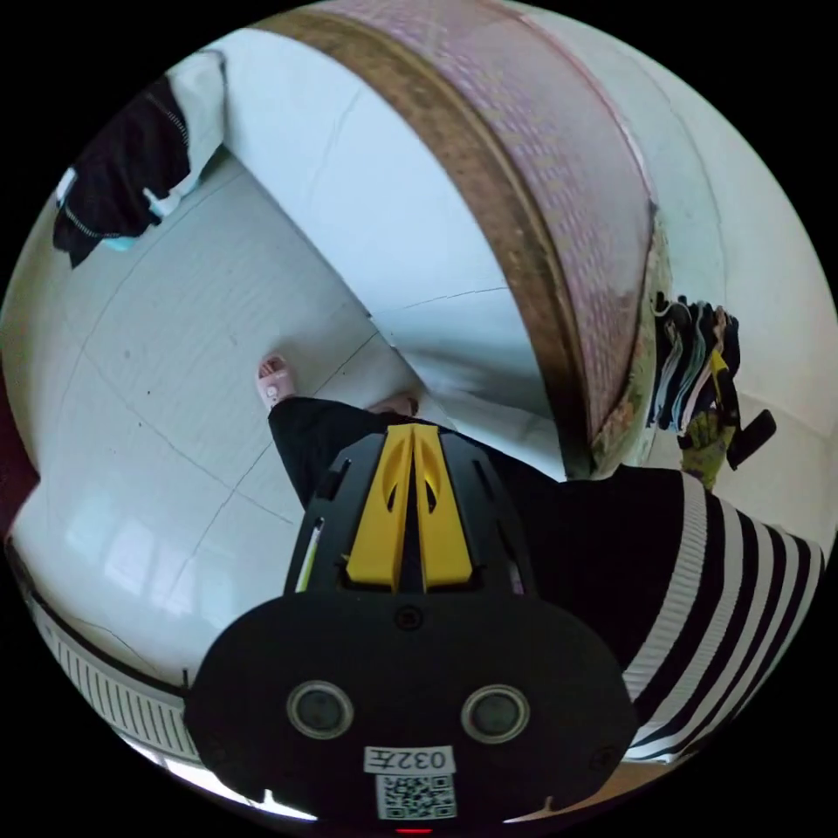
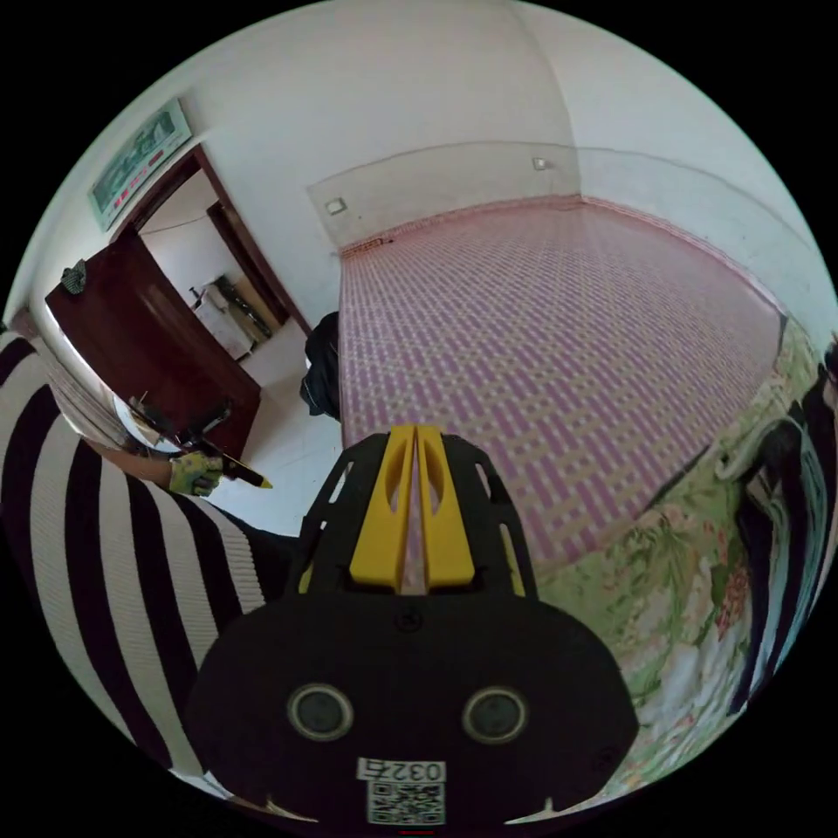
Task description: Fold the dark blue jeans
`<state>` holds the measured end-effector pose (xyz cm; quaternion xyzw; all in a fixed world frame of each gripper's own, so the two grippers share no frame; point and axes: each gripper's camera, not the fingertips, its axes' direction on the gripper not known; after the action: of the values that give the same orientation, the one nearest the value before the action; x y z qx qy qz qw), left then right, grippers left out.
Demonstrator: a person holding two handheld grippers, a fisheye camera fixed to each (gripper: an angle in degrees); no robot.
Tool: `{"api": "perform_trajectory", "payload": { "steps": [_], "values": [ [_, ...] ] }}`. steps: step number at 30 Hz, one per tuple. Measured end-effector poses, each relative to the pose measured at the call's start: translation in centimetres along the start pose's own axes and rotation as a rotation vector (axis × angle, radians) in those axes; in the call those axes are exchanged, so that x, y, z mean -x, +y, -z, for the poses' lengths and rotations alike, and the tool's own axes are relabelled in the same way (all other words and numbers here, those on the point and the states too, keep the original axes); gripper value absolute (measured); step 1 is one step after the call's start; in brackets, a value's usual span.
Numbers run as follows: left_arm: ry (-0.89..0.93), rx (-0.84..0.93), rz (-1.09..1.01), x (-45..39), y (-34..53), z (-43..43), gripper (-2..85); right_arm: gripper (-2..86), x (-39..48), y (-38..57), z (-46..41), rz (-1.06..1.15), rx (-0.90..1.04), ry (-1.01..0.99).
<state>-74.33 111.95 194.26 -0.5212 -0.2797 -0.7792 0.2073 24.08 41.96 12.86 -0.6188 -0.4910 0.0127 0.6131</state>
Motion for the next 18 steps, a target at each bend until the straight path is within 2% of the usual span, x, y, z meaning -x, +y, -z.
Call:
{"api": "perform_trajectory", "payload": {
  "steps": [6, 9, 11, 14, 18],
  "values": [
    [0.218, -0.095, 0.121, 9.3, -4.4, -2.3, -0.9, -1.0, 4.3, -6.9, -7.6, -0.044, 0.119, -0.07],
    [0.291, -0.154, 0.122, 13.4, -7.1, -2.6, -0.9, -1.0, 7.1, -10.2, -11.9, -0.131, 0.129, -0.151],
    [0.316, -0.181, 0.13, 16.5, -9.1, -2.7, -0.9, -1.0, 9.6, -13.4, -16.2, -0.157, 0.178, -0.272],
    [0.351, -0.202, 0.146, 19.6, -12.0, -2.5, -0.9, -1.0, 12.9, -17.9, -20.7, -0.112, 0.241, -0.372],
    [0.401, -0.279, 0.127, 21.5, -16.2, -1.6, -0.9, -1.0, 16.4, -23.1, -23.8, -0.01, 0.27, -0.364]
  ]
}}
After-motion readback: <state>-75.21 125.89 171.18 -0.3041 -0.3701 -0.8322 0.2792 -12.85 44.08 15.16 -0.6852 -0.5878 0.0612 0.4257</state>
